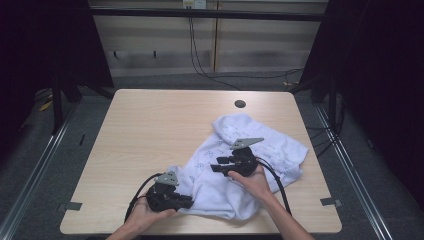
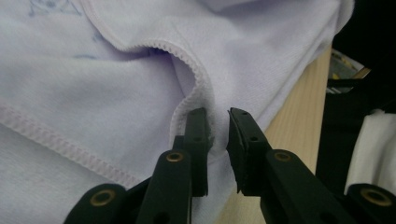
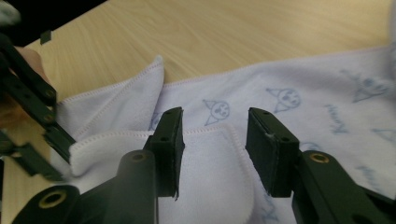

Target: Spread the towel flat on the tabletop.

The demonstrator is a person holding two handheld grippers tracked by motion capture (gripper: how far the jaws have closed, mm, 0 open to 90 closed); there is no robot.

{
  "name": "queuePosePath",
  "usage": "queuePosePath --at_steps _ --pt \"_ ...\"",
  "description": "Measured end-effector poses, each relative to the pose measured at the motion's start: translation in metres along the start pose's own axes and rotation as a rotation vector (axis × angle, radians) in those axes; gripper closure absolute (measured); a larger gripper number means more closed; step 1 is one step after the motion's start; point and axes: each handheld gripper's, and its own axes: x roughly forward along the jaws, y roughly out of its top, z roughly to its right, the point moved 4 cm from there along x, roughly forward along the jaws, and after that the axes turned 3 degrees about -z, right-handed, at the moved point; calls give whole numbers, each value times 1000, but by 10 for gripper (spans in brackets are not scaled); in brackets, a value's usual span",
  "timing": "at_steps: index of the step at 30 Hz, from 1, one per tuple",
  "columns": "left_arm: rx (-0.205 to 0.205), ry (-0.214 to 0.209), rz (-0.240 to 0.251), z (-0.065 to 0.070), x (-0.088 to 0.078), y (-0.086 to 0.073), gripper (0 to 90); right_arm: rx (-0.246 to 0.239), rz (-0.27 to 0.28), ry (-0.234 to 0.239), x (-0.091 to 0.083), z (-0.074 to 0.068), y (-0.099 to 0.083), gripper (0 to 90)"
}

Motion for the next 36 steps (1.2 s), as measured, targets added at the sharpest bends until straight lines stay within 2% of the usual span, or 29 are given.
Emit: queuePosePath --at_steps 2,4,6,7,8,9,11,13,15,17,20,21,22,23,25,26,29,31,32,34,36 --pt "2 -16 59 -9 -12 3 731 2 -43 1 14 3 -3 572" --pt "-24 0 124 -23 -25 5 735 -14 -70 -18 26 8 -4 589" --pt "-72 34 183 -39 -38 5 743 18 -59 12 33 12 -5 611" --pt "-98 50 211 -48 -44 3 741 14 -94 -7 37 13 -7 628" --pt "-129 70 222 -57 -48 2 737 -6 -98 -16 38 12 -8 630" --pt "-142 91 223 -63 -50 0 731 -6 -104 -11 37 12 -8 635" --pt "-190 149 226 -81 -54 -3 716 -21 -106 7 36 9 -9 708" --pt "-222 179 214 -92 -54 -6 687 -41 -121 11 36 5 -11 832" --pt "-240 203 209 -99 -53 -7 656 -38 -110 28 31 4 -9 880" --pt "-218 210 189 -104 -54 -5 637 -19 -82 35 20 4 -5 882" --pt "-217 182 242 -114 -60 2 628 -33 -52 5 -3 6 0 882" --pt "-218 175 234 -116 -58 3 628 -25 -32 2 -13 8 0 882" --pt "-195 183 208 -119 -55 5 616 -15 -18 -2 -18 10 0 882" --pt "-186 196 207 -120 -52 6 610 -8 -2 -8 -25 12 0 882" --pt "-184 173 194 -123 -46 4 586 8 21 -19 -33 15 -3 882" --pt "-173 161 171 -123 -43 3 571 14 27 -29 -37 18 -5 882" --pt "-154 150 145 -121 -35 2 566 31 24 -52 -43 25 -13 881" --pt "-138 146 124 -119 -31 2 584 48 27 -63 -48 31 -18 882" --pt "-131 154 96 -117 -28 2 617 57 38 -66 -50 33 -20 881" --pt "-113 131 77 -112 -26 3 678 67 48 -73 -55 36 -24 882" --pt "-72 123 55 -106 -26 3 782 77 54 -89 -62 39 -26 881"
